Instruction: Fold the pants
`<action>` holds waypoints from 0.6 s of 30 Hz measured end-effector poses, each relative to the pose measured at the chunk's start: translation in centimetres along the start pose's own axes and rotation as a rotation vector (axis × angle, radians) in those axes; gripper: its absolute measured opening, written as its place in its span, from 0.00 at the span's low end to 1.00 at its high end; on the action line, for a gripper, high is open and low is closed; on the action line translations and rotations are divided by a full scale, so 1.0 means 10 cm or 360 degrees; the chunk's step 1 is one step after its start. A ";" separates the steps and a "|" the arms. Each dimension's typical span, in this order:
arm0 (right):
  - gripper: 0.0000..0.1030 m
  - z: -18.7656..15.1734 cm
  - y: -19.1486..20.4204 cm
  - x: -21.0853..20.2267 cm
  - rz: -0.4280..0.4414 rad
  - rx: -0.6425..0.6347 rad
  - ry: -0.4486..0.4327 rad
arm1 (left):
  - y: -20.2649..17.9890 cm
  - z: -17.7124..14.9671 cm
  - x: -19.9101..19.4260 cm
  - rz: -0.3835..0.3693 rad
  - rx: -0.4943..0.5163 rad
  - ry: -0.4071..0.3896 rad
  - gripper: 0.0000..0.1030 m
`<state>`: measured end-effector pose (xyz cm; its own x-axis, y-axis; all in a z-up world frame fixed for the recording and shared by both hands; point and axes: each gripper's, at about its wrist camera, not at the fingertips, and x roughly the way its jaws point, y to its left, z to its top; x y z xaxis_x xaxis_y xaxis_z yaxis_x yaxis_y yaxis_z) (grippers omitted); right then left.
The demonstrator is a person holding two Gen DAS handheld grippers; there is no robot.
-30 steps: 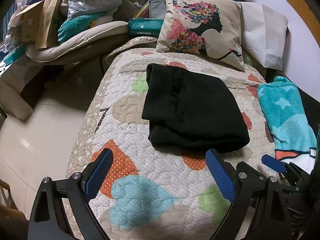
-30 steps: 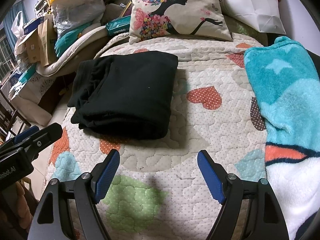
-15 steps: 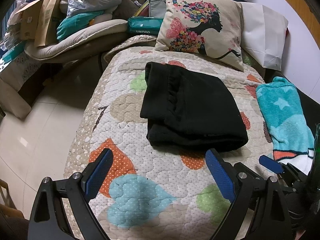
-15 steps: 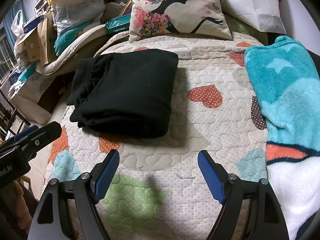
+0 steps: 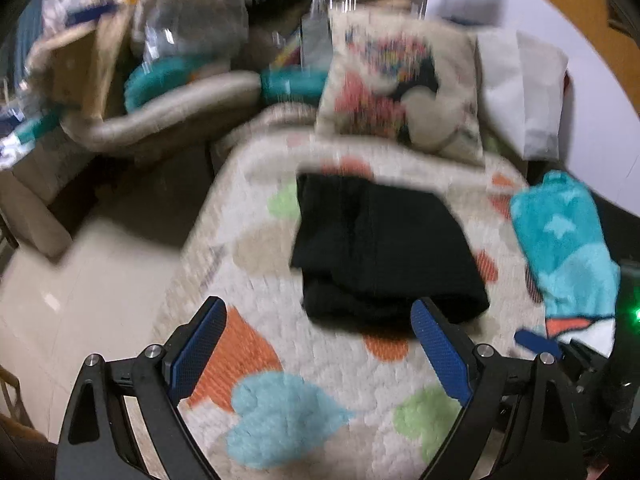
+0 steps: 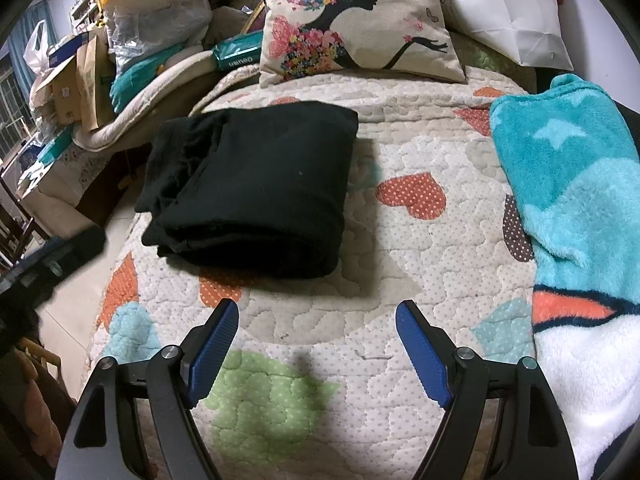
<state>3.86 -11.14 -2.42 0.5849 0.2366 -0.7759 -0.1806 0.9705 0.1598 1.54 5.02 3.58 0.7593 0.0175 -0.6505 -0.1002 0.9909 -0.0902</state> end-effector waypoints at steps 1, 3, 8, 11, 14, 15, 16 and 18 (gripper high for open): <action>0.83 0.01 0.01 -0.02 0.0003 -0.0005 -0.0014 | -0.02 0.02 -0.11 0.0026 0.0016 -0.0097 0.91; 0.83 0.02 0.03 -0.06 0.0013 -0.0022 -0.0056 | -0.07 0.05 -0.26 0.0070 0.0058 -0.0239 0.95; 0.83 0.04 0.12 -0.19 0.0000 -0.0118 -0.0173 | -0.24 0.06 -0.40 0.0102 0.0187 -0.0363 1.00; 0.84 0.03 0.21 -0.24 -0.0016 -0.0192 -0.0213 | -0.23 0.07 -0.31 0.0027 0.0184 -0.0254 1.00; 0.84 0.02 0.26 -0.23 -0.0014 -0.0236 -0.0206 | -0.17 0.08 -0.24 0.0006 0.0133 -0.0181 1.00; 0.84 0.01 0.27 -0.22 -0.0016 -0.0244 -0.0200 | -0.14 0.09 -0.21 -0.0007 0.0103 -0.0151 1.00; 0.84 0.01 0.27 -0.21 -0.0021 -0.0248 -0.0192 | -0.09 0.08 -0.18 -0.0019 0.0075 -0.0125 1.00; 0.84 0.01 0.27 -0.19 -0.0035 -0.0246 -0.0179 | 0.00 0.08 -0.10 -0.0051 -0.0007 -0.0044 1.00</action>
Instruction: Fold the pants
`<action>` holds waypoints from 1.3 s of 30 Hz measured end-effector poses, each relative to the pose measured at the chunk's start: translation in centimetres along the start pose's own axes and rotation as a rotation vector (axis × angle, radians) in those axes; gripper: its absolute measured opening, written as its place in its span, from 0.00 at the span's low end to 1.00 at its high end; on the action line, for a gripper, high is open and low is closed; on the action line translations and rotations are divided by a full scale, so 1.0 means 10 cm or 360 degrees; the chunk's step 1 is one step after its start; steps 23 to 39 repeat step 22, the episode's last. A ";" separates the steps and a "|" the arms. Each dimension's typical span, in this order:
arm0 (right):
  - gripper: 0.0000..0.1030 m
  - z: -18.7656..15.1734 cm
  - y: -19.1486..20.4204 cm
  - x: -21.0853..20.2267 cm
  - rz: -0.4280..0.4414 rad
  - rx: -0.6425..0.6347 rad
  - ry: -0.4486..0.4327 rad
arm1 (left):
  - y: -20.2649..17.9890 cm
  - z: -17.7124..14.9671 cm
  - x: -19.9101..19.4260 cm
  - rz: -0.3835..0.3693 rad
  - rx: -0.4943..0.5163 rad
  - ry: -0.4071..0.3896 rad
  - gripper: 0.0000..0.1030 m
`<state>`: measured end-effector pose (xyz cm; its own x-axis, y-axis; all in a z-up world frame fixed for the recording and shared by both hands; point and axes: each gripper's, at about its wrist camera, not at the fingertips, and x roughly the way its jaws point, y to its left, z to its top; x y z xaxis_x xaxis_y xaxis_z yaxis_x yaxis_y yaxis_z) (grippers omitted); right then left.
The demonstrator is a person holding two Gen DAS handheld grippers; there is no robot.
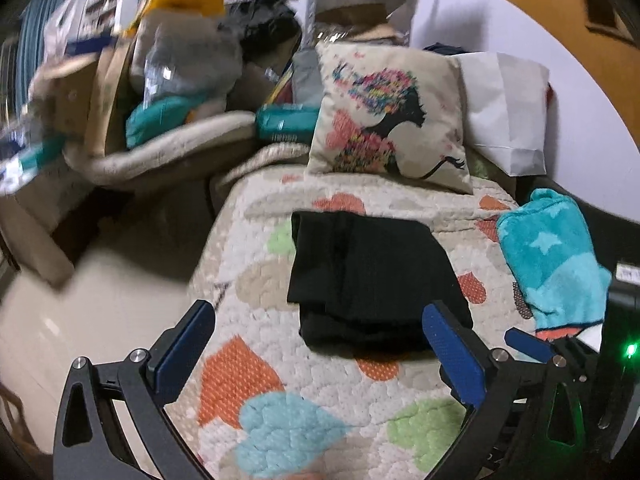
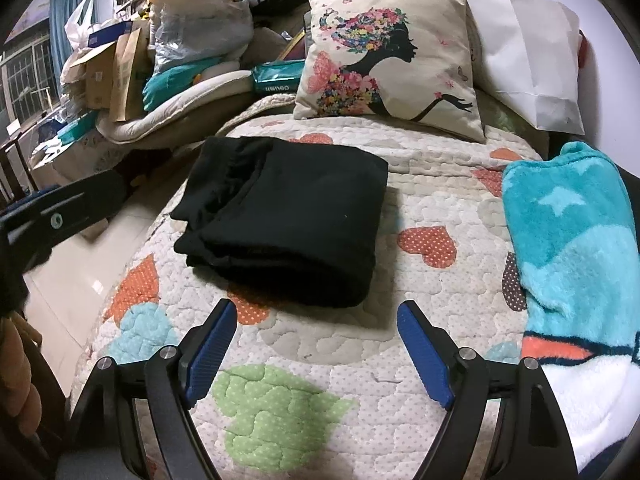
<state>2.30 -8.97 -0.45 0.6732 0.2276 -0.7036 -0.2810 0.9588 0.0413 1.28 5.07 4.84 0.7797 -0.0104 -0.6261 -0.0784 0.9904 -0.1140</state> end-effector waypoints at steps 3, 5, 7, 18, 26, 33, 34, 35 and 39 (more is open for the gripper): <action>0.84 -0.01 -0.04 0.03 -0.0014 0.0024 0.0030 | 0.11 -0.02 0.12 -0.0029 -0.0097 0.0110 1.00; 0.84 -0.01 -0.06 0.05 -0.0018 0.0039 0.0049 | 0.15 -0.05 0.19 -0.0026 -0.0135 0.0167 1.00; 0.84 -0.04 -0.08 0.05 -0.0018 0.0057 0.0074 | 0.16 -0.08 0.25 0.0005 -0.0138 0.0213 1.00; 0.85 -0.14 -0.14 -0.07 -0.0049 0.0113 0.0083 | 0.11 -0.25 0.46 -0.0088 -0.0141 0.0448 1.00; 0.85 -0.20 -0.19 -0.12 -0.0078 0.0165 0.0102 | 0.15 -0.26 0.44 -0.0063 -0.0158 0.0455 1.00; 0.85 -0.20 -0.19 -0.12 -0.0078 0.0165 0.0102 | 0.15 -0.26 0.44 -0.0063 -0.0158 0.0455 1.00; 0.85 -0.20 -0.19 -0.12 -0.0078 0.0165 0.0102 | 0.15 -0.26 0.44 -0.0063 -0.0158 0.0455 1.00; 0.85 -0.20 -0.19 -0.12 -0.0078 0.0165 0.0102 | 0.15 -0.26 0.44 -0.0063 -0.0158 0.0455 1.00; 0.85 -0.20 -0.19 -0.12 -0.0078 0.0165 0.0102 | 0.15 -0.26 0.44 -0.0063 -0.0158 0.0455 1.00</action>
